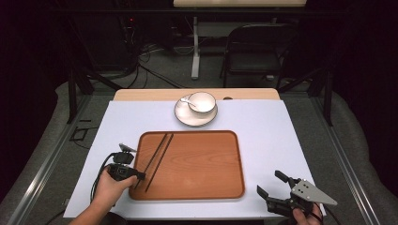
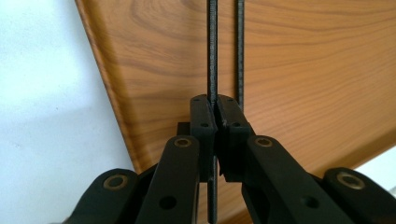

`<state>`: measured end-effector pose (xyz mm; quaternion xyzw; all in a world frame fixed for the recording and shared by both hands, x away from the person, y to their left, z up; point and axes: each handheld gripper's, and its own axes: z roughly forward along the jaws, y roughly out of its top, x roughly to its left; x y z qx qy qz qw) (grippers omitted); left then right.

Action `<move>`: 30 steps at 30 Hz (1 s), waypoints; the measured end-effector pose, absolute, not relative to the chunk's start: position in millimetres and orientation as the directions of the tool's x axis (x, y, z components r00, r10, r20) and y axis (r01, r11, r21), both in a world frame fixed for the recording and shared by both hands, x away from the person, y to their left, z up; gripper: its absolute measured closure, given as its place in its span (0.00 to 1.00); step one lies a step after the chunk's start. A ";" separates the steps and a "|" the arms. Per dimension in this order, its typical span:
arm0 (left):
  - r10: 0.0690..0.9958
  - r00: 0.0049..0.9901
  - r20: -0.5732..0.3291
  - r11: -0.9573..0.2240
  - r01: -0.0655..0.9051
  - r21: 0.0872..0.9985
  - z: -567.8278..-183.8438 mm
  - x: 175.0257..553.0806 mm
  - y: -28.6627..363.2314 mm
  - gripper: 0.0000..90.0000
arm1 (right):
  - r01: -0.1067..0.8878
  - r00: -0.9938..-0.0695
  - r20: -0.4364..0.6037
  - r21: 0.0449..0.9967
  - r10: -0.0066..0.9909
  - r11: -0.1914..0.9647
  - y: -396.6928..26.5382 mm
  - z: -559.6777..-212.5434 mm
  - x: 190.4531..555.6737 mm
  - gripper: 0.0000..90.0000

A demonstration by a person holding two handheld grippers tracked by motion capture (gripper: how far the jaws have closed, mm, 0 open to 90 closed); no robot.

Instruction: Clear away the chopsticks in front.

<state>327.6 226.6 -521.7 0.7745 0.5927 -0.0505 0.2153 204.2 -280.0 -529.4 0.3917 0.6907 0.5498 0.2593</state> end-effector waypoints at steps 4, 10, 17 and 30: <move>0.898 0.291 -0.330 -0.205 0.940 0.271 -523.3 328.8 225.0 0.96 | 0.253 -0.559 0.068 0.963 0.826 0.092 -280.4 -529.4 204.2 0.16; 0.897 0.300 -0.325 -0.215 0.938 0.271 -522.8 329.2 223.0 0.96 | 0.257 -0.558 0.073 0.962 0.826 0.088 -280.4 -529.4 204.0 0.16; 0.899 0.298 -0.320 -0.216 0.939 0.268 -523.5 329.7 223.2 0.96 | 0.256 -0.559 0.074 0.963 0.826 0.087 -280.4 -529.5 204.1 0.16; 0.902 0.289 -0.320 -0.210 0.943 0.259 -524.0 329.6 226.1 0.94 | 0.254 -0.559 0.068 0.963 0.826 0.093 -280.6 -529.3 204.0 0.16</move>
